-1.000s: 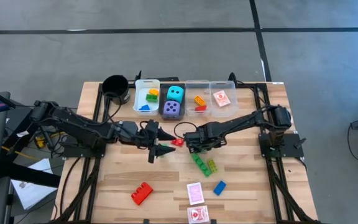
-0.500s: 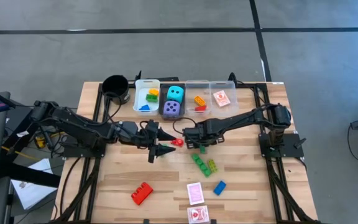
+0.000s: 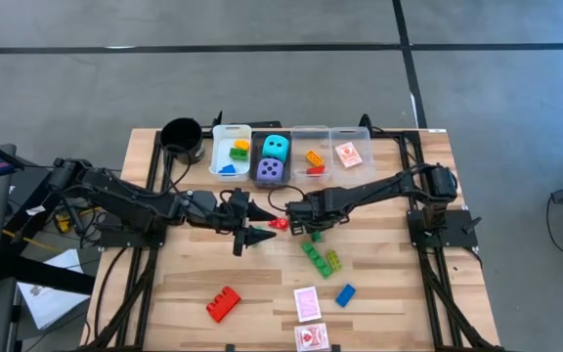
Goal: Pick & Place Toys
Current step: Put the small dark green 8-stud game piece into the left transparent bin, then put the big green 4-stud game piece into the white bin
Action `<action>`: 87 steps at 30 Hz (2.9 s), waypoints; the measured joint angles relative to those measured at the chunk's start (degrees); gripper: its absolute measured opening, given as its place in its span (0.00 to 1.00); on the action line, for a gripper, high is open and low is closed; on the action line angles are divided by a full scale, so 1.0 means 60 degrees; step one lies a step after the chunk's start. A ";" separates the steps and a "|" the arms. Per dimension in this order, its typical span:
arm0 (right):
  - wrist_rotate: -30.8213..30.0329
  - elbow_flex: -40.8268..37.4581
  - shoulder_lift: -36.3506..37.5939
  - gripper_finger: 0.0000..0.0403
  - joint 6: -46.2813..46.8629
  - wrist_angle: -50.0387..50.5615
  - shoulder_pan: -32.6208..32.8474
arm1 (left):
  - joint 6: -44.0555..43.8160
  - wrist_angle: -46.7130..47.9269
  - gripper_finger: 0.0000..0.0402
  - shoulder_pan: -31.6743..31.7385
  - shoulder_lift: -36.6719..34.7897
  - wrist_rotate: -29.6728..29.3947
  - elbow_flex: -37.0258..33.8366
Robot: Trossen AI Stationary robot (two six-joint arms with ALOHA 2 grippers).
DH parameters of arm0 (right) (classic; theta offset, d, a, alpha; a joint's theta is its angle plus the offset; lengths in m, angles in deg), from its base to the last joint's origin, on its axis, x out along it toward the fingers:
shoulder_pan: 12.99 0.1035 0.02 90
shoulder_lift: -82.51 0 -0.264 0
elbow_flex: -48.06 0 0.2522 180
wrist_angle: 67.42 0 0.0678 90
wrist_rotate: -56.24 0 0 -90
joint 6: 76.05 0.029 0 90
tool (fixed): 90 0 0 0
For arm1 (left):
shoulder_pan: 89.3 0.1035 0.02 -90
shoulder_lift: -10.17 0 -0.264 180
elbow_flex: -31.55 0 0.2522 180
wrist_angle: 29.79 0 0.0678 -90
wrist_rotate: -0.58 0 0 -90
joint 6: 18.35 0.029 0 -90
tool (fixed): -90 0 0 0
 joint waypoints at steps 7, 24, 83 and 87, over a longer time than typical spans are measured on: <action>0.0055 0.0020 0.0463 0.16 -0.0271 0.0340 -0.0013 | 0.0000 0.0031 0.67 0.0031 0.0000 0.0000 0.0000; -0.3337 0.2187 0.1856 0.17 -0.1748 0.2409 -0.1109 | -0.0193 0.0005 0.67 0.0430 0.0000 0.0000 0.0000; -0.1210 0.2412 0.2291 0.53 -0.5013 0.1235 0.2226 | 0.2730 0.0847 0.67 0.0346 0.0473 0.1440 0.0000; -0.1649 0.2229 0.2295 0.52 -0.3099 0.2061 0.2965 | 0.2728 0.0790 0.67 0.0346 0.0895 0.1606 0.0007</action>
